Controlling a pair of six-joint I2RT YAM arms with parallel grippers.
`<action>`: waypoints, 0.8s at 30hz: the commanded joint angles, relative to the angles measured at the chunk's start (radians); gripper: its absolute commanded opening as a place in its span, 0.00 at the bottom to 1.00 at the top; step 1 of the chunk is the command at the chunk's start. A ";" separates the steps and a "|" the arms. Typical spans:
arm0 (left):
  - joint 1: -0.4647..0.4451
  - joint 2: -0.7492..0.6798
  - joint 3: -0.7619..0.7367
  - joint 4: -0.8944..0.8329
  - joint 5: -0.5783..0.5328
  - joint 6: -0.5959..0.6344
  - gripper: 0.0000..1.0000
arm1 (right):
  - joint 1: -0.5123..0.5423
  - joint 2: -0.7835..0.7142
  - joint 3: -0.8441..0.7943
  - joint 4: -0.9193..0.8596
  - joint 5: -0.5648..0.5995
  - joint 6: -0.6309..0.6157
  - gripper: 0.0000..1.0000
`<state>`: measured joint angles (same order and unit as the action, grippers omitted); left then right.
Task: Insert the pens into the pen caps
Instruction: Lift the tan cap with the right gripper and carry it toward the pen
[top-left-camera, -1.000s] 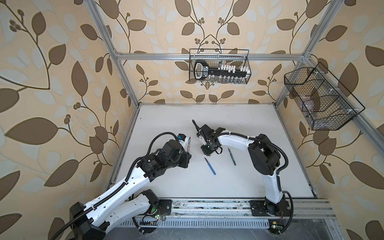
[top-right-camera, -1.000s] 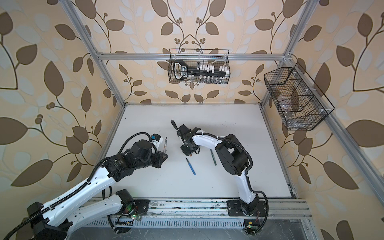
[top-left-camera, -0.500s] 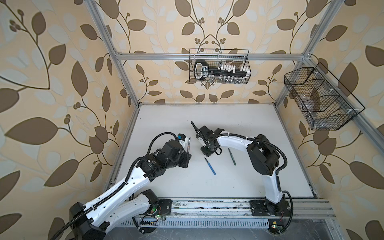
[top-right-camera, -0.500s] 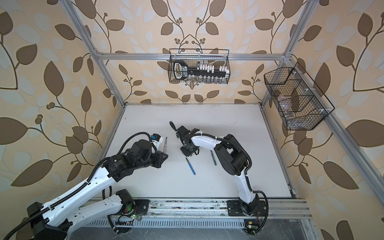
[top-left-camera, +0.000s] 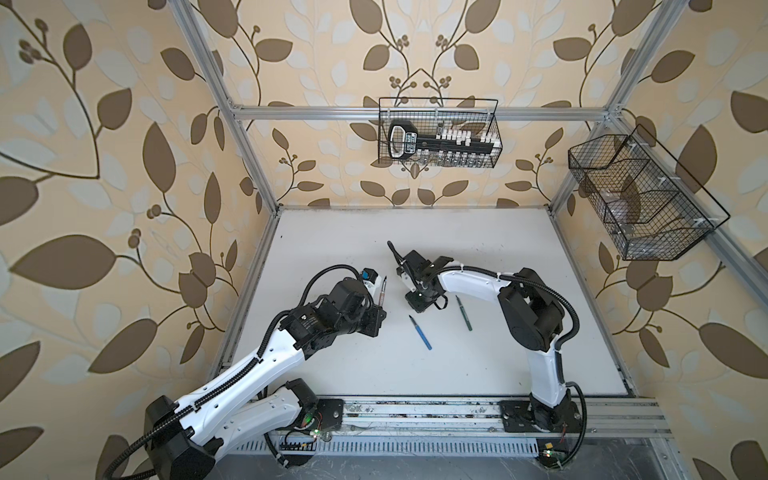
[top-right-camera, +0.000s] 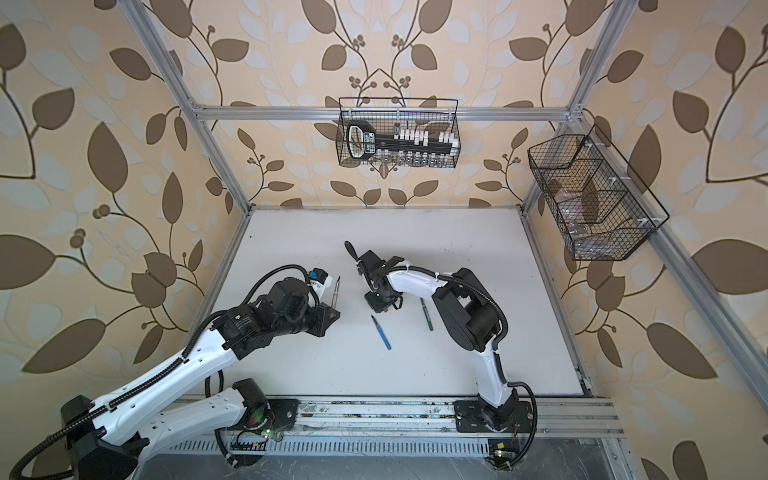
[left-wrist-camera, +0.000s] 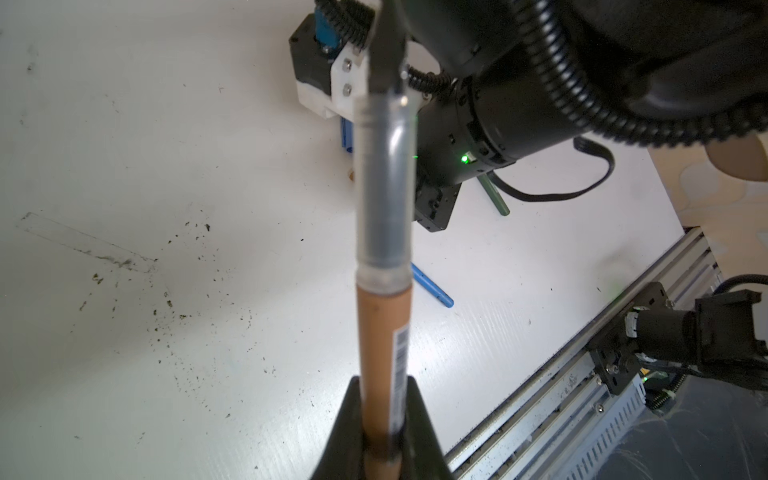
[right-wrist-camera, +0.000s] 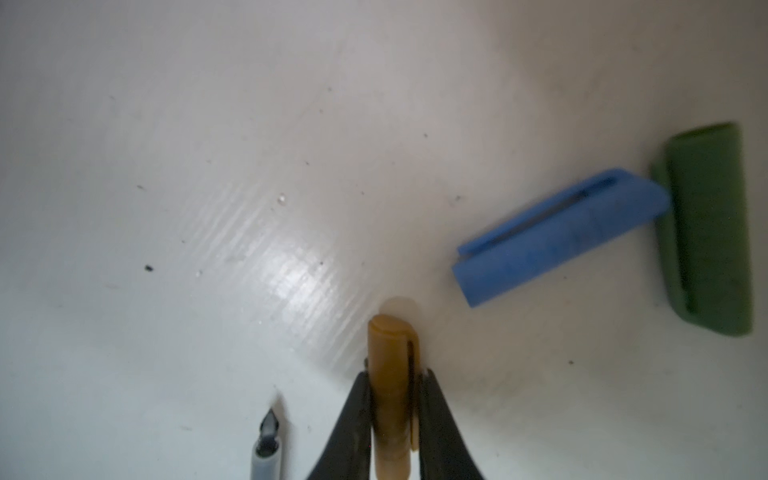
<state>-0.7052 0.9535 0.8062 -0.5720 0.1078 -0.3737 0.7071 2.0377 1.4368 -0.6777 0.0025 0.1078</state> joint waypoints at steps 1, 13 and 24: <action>0.006 0.041 0.055 0.039 0.060 0.033 0.08 | -0.038 -0.097 -0.066 0.046 -0.103 0.039 0.18; 0.003 0.190 0.107 0.131 0.213 0.029 0.08 | -0.213 -0.413 -0.364 0.344 -0.435 0.236 0.16; -0.040 0.207 0.095 0.207 0.250 -0.013 0.09 | -0.300 -0.611 -0.521 0.600 -0.575 0.462 0.17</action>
<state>-0.7345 1.1610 0.8780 -0.4160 0.3172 -0.3737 0.4118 1.4612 0.9348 -0.1631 -0.5190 0.4934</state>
